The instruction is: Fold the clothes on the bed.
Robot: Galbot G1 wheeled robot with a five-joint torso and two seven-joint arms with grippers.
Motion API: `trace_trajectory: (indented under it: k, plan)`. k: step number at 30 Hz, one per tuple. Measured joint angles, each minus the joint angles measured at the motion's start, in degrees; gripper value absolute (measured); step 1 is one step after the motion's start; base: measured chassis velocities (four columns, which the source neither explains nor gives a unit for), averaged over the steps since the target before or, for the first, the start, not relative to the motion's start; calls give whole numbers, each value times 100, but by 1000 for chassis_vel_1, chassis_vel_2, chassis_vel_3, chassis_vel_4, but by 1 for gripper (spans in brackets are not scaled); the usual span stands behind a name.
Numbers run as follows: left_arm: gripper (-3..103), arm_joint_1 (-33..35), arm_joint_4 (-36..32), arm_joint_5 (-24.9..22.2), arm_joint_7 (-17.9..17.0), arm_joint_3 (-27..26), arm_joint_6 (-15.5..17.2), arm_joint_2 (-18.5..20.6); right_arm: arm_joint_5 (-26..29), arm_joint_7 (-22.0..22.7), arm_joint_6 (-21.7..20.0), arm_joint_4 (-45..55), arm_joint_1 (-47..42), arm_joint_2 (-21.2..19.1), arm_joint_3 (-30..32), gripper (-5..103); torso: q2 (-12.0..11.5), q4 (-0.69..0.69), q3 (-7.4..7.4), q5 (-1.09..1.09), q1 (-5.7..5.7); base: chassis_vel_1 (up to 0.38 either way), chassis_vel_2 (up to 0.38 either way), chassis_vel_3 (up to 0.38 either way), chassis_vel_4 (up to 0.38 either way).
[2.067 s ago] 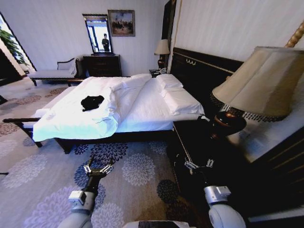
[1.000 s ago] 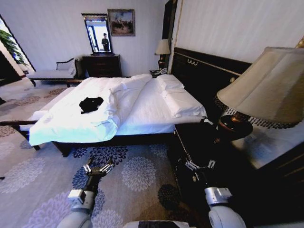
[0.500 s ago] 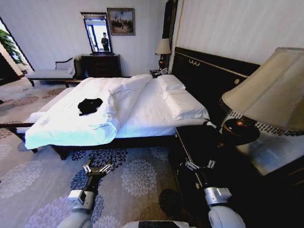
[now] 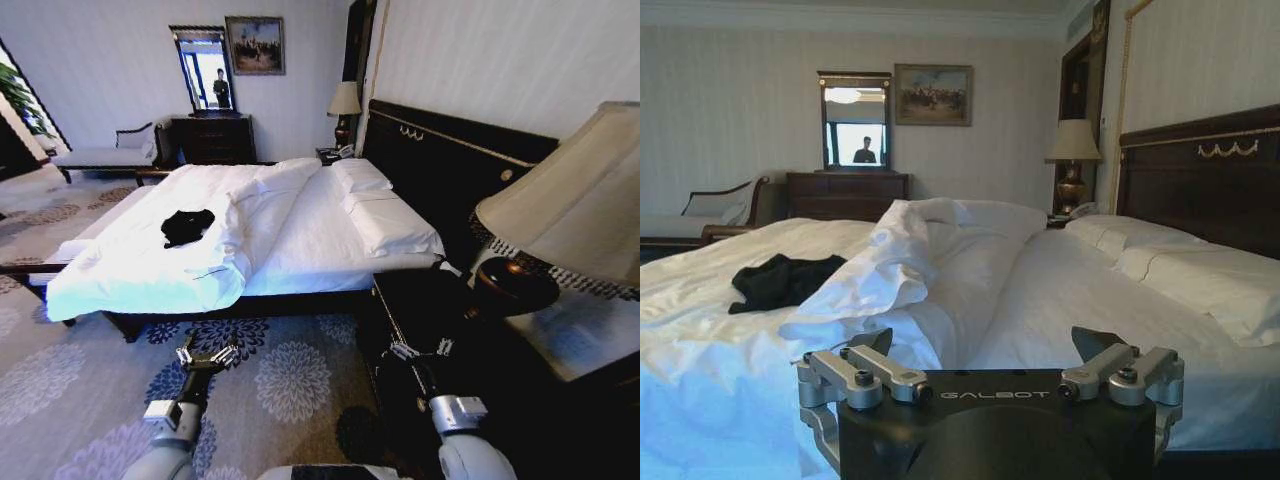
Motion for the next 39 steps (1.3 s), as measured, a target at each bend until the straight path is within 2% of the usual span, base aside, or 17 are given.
trace_trajectory:
  k: [14, 27, 32, 39]
  plan:
    - [100, 19, -45, 80, -3, 28, 24, -58, 10, -1, 17, -10, 11, -5, -7, 100, 0, 0, 0, 0, 0, -54, 64, 58, -65]
    - [100, -15, -81, 180, -4, -7, 15, -371, 72, 10, -30, -122, 81, -108, -35, 100, 0, 0, 0, 0, 0, -72, 66, 64, -69]
    - [100, -68, -81, 256, -4, 100, -27, -501, -45, 15, -10, -128, 20, -44, -32, 100, 0, 0, 0, 0, 0, -80, 66, 48, -71]
    - [100, 22, -74, 320, 4, 158, -56, -441, -158, -43, 41, -163, -54, 80, -42, 100, 0, 0, 0, 0, 0, -71, 61, 63, -67]
